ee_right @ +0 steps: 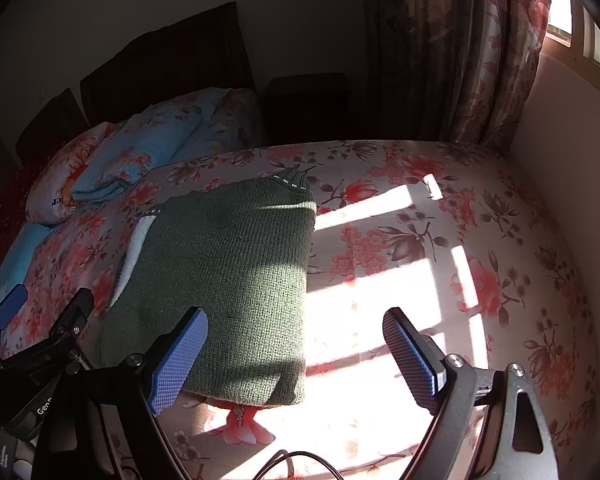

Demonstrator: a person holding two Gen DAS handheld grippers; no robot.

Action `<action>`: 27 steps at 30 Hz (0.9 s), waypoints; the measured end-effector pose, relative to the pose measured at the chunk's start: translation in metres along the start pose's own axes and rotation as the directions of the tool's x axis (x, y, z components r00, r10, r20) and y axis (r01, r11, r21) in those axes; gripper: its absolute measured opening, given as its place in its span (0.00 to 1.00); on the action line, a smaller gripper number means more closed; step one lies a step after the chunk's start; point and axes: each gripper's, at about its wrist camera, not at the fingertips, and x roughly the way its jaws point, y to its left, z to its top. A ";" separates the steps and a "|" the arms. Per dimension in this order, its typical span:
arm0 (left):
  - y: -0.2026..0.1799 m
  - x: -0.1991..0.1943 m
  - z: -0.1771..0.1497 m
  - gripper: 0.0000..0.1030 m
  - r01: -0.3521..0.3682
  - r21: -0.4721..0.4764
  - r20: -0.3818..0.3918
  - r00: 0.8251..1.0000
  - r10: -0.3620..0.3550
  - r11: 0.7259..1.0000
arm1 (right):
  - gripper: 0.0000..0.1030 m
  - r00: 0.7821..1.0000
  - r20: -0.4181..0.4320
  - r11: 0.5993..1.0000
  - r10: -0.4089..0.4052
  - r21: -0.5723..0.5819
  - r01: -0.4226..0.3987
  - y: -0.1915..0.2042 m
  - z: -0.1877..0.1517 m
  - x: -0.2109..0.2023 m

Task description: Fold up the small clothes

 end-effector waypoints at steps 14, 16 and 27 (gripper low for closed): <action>0.006 0.025 -0.002 1.00 0.182 -0.074 -0.117 0.975 -0.190 0.980 | 0.88 1.000 -0.006 1.000 0.024 0.007 -0.024 -0.001 -0.001 0.002; 0.005 0.027 -0.004 1.00 0.186 -0.074 -0.128 0.973 -0.194 0.980 | 0.88 1.000 -0.007 1.000 0.026 0.005 -0.026 0.000 -0.001 0.002; 0.003 0.027 0.002 1.00 0.266 -0.053 -0.125 0.955 -0.270 0.963 | 0.88 0.999 -0.004 0.999 0.044 0.012 -0.044 -0.001 0.000 0.003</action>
